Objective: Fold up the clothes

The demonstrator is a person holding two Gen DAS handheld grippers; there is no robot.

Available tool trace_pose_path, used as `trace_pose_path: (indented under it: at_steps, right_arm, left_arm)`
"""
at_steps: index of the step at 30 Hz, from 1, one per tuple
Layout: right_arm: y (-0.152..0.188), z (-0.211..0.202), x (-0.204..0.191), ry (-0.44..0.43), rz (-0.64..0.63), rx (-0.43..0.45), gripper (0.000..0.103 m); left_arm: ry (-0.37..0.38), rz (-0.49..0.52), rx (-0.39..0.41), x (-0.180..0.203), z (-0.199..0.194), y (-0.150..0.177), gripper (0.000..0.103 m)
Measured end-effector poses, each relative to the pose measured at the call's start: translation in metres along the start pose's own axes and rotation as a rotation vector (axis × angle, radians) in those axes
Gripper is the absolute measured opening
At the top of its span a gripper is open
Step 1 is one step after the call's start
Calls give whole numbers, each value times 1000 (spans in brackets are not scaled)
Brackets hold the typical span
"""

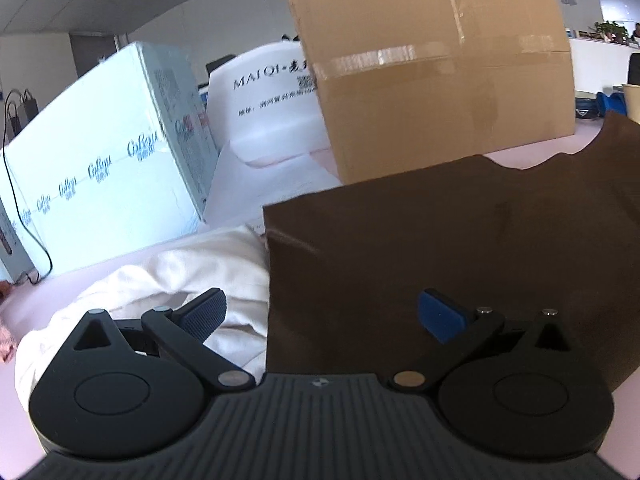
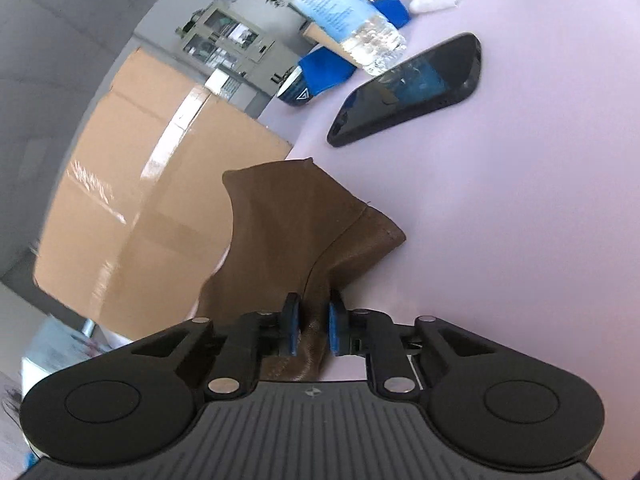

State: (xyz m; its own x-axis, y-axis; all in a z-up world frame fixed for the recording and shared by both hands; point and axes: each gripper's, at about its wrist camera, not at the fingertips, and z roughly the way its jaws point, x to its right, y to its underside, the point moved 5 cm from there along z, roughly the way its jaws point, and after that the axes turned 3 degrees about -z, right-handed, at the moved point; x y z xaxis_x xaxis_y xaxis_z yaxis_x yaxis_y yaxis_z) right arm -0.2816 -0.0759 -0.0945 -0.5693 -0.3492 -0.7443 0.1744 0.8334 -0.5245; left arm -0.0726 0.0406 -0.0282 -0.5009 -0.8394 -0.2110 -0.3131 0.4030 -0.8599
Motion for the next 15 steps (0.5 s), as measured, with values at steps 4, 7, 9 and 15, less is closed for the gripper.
trace_pose_path:
  at_steps: [4, 7, 9, 15]
  right_arm:
    - [-3, -9, -33, -24, -124, 136, 10]
    - [1, -18, -75, -93, -294, 226, 9]
    - [8, -22, -97, -160, -365, 252, 8]
    - [56, -30, -161, -371, -692, 227, 6]
  left_arm:
    - [-10, -46, -74, -7, 11, 4, 103]
    - [-9, -57, -79, -8, 11, 4, 103]
    - [-12, -54, -80, -8, 11, 4, 103]
    - [-6, -72, -85, -10, 9, 4, 103]
